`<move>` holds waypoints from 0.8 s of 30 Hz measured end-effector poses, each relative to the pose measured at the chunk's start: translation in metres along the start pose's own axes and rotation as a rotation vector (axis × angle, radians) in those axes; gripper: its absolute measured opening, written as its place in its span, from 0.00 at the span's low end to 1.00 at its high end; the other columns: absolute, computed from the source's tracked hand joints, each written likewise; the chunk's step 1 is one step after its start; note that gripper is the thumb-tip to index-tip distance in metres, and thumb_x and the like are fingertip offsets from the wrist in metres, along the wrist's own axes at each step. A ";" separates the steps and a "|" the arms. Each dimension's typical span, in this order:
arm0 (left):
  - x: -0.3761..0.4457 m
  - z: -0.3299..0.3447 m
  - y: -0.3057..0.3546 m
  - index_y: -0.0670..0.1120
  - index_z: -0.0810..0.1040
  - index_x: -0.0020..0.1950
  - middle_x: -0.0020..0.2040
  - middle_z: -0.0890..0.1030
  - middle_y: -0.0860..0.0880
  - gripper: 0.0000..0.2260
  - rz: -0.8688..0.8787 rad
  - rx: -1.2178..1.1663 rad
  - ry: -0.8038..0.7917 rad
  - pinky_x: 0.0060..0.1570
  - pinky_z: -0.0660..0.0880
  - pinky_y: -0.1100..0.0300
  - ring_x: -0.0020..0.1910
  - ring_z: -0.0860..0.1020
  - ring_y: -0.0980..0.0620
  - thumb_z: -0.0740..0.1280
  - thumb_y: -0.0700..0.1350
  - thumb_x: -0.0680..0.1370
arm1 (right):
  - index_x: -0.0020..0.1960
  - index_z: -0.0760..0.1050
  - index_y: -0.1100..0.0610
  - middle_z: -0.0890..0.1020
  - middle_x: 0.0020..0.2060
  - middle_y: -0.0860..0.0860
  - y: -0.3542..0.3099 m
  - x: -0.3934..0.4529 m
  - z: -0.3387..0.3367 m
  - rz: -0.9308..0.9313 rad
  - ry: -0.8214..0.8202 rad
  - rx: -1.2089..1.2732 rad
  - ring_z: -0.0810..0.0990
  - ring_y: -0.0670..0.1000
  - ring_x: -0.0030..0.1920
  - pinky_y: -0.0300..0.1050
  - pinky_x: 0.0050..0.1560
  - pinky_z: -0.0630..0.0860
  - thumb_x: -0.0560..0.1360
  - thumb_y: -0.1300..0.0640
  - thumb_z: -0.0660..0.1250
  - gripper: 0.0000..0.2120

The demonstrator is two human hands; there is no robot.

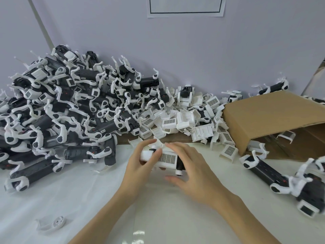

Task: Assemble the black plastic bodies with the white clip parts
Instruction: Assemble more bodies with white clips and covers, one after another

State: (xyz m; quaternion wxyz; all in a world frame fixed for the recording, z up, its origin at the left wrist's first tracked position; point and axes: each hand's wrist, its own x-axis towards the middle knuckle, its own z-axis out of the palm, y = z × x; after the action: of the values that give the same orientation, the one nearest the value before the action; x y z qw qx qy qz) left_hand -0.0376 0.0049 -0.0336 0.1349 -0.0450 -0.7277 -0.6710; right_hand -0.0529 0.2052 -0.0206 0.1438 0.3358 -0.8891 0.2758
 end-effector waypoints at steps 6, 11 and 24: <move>-0.002 -0.013 -0.004 0.63 0.73 0.73 0.61 0.78 0.54 0.22 0.116 0.297 -0.118 0.56 0.75 0.61 0.58 0.79 0.60 0.67 0.65 0.80 | 0.65 0.74 0.46 0.79 0.56 0.39 0.001 -0.001 0.002 0.041 0.227 0.179 0.81 0.42 0.51 0.38 0.50 0.78 0.80 0.52 0.71 0.15; -0.001 -0.006 0.000 0.52 0.79 0.66 0.60 0.77 0.55 0.15 0.268 0.397 -0.180 0.58 0.72 0.63 0.63 0.78 0.50 0.72 0.49 0.80 | 0.65 0.77 0.48 0.81 0.57 0.42 0.013 -0.002 0.001 0.126 0.144 0.347 0.81 0.47 0.59 0.41 0.58 0.76 0.80 0.55 0.72 0.14; -0.003 -0.002 0.003 0.51 0.80 0.67 0.61 0.78 0.53 0.16 0.396 0.509 -0.113 0.60 0.72 0.65 0.61 0.78 0.52 0.75 0.47 0.80 | 0.62 0.79 0.50 0.81 0.54 0.40 0.010 0.000 0.003 0.066 0.208 0.013 0.77 0.47 0.55 0.36 0.57 0.71 0.73 0.57 0.80 0.19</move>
State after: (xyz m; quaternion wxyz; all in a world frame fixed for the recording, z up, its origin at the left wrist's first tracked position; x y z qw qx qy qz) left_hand -0.0341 0.0036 -0.0313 0.2289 -0.1877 -0.8555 -0.4249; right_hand -0.0592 0.2098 -0.0267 0.2240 0.2768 -0.8781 0.3195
